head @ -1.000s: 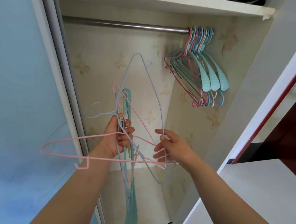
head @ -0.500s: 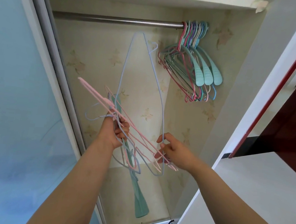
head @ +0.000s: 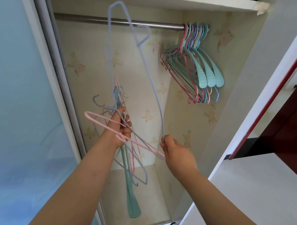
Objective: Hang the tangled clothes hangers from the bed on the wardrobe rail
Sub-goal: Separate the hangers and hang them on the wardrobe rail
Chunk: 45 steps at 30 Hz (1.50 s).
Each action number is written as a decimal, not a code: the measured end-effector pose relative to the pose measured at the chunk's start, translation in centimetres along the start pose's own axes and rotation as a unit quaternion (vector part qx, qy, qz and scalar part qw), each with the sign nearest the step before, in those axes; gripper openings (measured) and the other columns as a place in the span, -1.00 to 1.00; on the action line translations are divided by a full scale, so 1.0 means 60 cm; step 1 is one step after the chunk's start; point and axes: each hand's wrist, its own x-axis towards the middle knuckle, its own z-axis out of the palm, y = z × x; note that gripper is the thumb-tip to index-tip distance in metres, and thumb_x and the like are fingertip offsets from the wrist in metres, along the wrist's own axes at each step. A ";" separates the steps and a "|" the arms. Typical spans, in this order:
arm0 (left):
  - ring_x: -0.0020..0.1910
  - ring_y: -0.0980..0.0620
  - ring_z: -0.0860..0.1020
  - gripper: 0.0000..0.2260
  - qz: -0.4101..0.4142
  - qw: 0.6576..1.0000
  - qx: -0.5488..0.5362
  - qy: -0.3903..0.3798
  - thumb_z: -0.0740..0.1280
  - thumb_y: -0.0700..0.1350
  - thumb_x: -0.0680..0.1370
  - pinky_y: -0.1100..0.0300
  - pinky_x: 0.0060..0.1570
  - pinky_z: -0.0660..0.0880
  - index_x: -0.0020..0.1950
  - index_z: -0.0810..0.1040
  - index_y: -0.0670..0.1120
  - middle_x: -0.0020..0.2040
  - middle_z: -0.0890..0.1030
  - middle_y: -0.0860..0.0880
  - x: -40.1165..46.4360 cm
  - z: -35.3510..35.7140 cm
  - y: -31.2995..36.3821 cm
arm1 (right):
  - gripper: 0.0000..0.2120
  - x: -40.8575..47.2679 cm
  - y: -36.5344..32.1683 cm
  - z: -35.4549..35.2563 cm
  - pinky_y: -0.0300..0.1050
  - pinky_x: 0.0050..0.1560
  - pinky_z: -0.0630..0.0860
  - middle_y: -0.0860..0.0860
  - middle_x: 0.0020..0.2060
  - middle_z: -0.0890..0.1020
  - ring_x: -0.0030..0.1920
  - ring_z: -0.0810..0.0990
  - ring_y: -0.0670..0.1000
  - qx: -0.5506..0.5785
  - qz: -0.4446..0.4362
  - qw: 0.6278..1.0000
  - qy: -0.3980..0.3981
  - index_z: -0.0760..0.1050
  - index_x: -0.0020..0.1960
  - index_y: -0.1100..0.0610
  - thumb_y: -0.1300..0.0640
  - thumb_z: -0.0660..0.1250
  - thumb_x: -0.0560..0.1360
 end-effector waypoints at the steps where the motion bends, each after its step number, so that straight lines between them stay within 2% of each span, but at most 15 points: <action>1: -0.73 0.15 0.13 -0.66 -0.001 1.000 0.016 -0.007 0.26 0.11 0.52 0.45 -0.71 0.05 -0.36 0.27 -0.01 -0.60 0.27 0.06 0.001 -0.001 0.001 | -0.81 0.002 0.000 0.001 0.02 -0.20 0.54 0.00 0.01 0.59 -0.15 0.56 0.22 0.006 0.004 1.000 0.000 0.31 0.15 0.08 0.03 -0.01 0.65; 5: -0.72 0.15 0.10 -0.66 -0.031 0.995 0.093 -0.035 0.24 0.13 0.52 0.47 -0.64 0.01 -0.36 0.25 0.01 -0.60 0.23 0.06 0.008 -0.012 0.008 | -0.84 0.012 0.018 -0.004 -0.02 -0.14 0.53 -0.02 0.03 0.63 -0.06 0.58 0.16 0.071 0.002 0.997 0.032 0.36 0.17 0.11 0.12 0.07 0.64; 9: -0.71 0.16 0.11 -0.67 -0.048 0.992 0.106 -0.049 0.26 0.13 0.52 0.47 -0.64 0.03 -0.36 0.30 0.00 -0.60 0.23 0.06 0.007 -0.013 -0.006 | -0.82 0.023 0.027 0.004 0.02 -0.20 0.47 -0.02 -0.31 0.54 -0.25 0.50 0.14 0.226 0.052 0.965 0.127 0.41 0.03 0.11 0.07 0.07 0.64; 12: -0.71 0.16 0.12 -0.66 -0.058 0.993 0.095 -0.028 0.26 0.13 0.52 0.47 -0.65 0.03 -0.35 0.29 0.00 -0.60 0.27 0.05 0.012 -0.020 -0.018 | -0.70 0.033 0.017 -0.002 -0.04 -0.15 0.43 -0.14 -0.36 0.47 -0.28 0.48 0.08 0.233 0.056 0.958 0.159 0.41 0.19 0.04 -0.10 0.09 0.60; 14: -0.72 0.16 0.14 -0.67 -0.060 0.995 0.077 -0.014 0.28 0.13 0.51 0.47 -0.68 0.05 -0.34 0.30 -0.01 -0.58 0.30 0.04 0.013 -0.029 -0.026 | -0.29 0.036 0.008 -0.014 0.01 0.04 0.48 -0.03 0.04 0.57 0.01 0.57 0.09 0.180 0.044 0.979 0.084 0.18 0.45 0.04 -0.35 0.16 0.45; 16: -0.72 0.14 0.15 -0.67 -0.056 0.996 0.064 0.006 0.31 0.11 0.49 0.47 -0.68 0.08 -0.35 0.31 -0.02 -0.56 0.30 0.03 0.011 -0.040 -0.031 | 0.11 0.040 0.003 -0.019 0.03 0.16 0.45 0.03 0.40 0.33 0.28 0.47 0.08 0.112 0.053 0.992 0.004 -0.20 0.55 0.06 -0.45 0.30 0.30; 18: -0.73 0.13 0.17 -0.67 -0.052 0.997 0.054 0.008 0.32 0.09 0.49 0.46 -0.70 0.09 -0.35 0.31 -0.03 -0.55 0.30 0.02 0.006 -0.046 -0.031 | 0.26 0.044 0.006 -0.014 0.02 0.05 0.50 0.03 0.40 0.25 0.20 0.52 0.11 0.009 0.052 0.999 -0.003 -0.48 0.49 0.05 -0.48 0.31 0.25; 20: -0.73 0.14 0.16 -0.67 -0.061 0.997 0.054 -0.002 0.30 0.10 0.51 0.46 -0.70 0.09 -0.35 0.32 -0.03 -0.56 0.30 0.03 0.002 -0.048 -0.027 | 0.22 0.047 0.013 -0.005 -0.05 -0.14 0.50 0.03 0.24 0.34 -0.09 0.56 0.10 -0.082 0.039 0.996 0.023 -0.62 0.40 0.02 -0.44 0.29 0.32; 22: -0.72 0.16 0.14 -0.66 -0.076 0.995 0.067 -0.022 0.25 0.12 0.53 0.47 -0.68 0.06 -0.35 0.32 -0.02 -0.58 0.30 0.04 0.000 -0.049 -0.021 | 0.15 0.048 0.018 0.003 -0.08 -0.20 0.47 0.02 0.15 0.38 -0.20 0.52 0.08 -0.117 0.030 0.992 0.037 -0.65 0.35 -0.03 -0.37 0.27 0.38; 25: -0.71 0.17 0.13 -0.66 -0.073 0.994 0.081 -0.027 0.25 0.14 0.53 0.47 -0.64 0.03 -0.36 0.33 -0.01 -0.58 0.30 0.05 -0.002 -0.051 -0.017 | 0.06 0.050 0.022 0.009 -0.09 -0.22 0.47 0.01 0.18 0.38 -0.15 0.54 0.08 -0.077 0.029 0.996 0.023 -0.48 0.49 0.00 -0.31 0.25 0.41; 29: -0.72 0.15 0.17 -0.66 -0.059 0.998 0.027 -0.015 0.28 0.12 0.51 0.44 -0.71 0.08 -0.36 0.35 -0.04 -0.56 0.32 0.03 -0.003 -0.049 -0.015 | -0.08 0.070 0.029 0.006 -0.07 0.07 0.45 -0.07 0.23 0.34 0.18 0.47 0.04 0.062 0.034 0.997 -0.020 -0.09 0.56 0.01 -0.25 0.32 0.39; 32: -0.71 0.14 0.19 -0.66 -0.052 0.998 -0.011 -0.022 0.28 0.14 0.50 0.44 -0.70 0.07 -0.35 0.36 -0.04 -0.54 0.33 0.02 0.004 -0.044 -0.002 | -0.17 0.091 0.033 -0.011 -0.08 0.14 0.42 -0.16 0.18 0.38 0.15 0.46 0.00 0.124 0.015 0.992 -0.006 0.08 0.53 -0.02 -0.23 0.36 0.39; 38: -0.68 0.13 0.17 -0.65 -0.003 0.999 -0.030 -0.017 0.30 0.14 0.52 0.44 -0.66 0.07 -0.33 0.42 -0.07 -0.53 0.33 0.01 0.014 -0.033 0.012 | -0.16 0.103 0.038 -0.033 -0.16 0.28 0.15 -0.26 0.22 0.42 0.12 0.39 -0.22 0.133 -0.024 0.989 0.056 0.14 0.51 -0.08 -0.21 0.43 0.35; 41: -0.70 0.15 0.18 -0.67 0.012 0.999 -0.029 -0.022 0.30 0.12 0.55 0.44 -0.68 0.08 -0.27 0.47 -0.09 -0.53 0.35 0.01 0.013 -0.035 0.011 | -0.15 0.094 0.039 -0.037 -0.15 0.28 0.24 -0.30 0.19 0.40 0.13 0.40 -0.23 0.158 -0.022 0.986 0.057 0.13 0.50 -0.10 -0.18 0.46 0.33; 45: -0.65 0.17 0.14 -0.70 0.034 0.999 0.013 -0.017 0.32 0.13 0.54 0.42 -0.66 0.04 -0.23 0.47 -0.07 -0.50 0.32 0.03 0.013 -0.027 0.005 | -0.21 0.071 0.029 -0.035 -0.25 -0.01 0.46 -0.35 0.16 0.41 0.01 0.46 -0.23 0.214 -0.014 0.976 0.039 0.17 0.48 -0.12 -0.18 0.44 0.35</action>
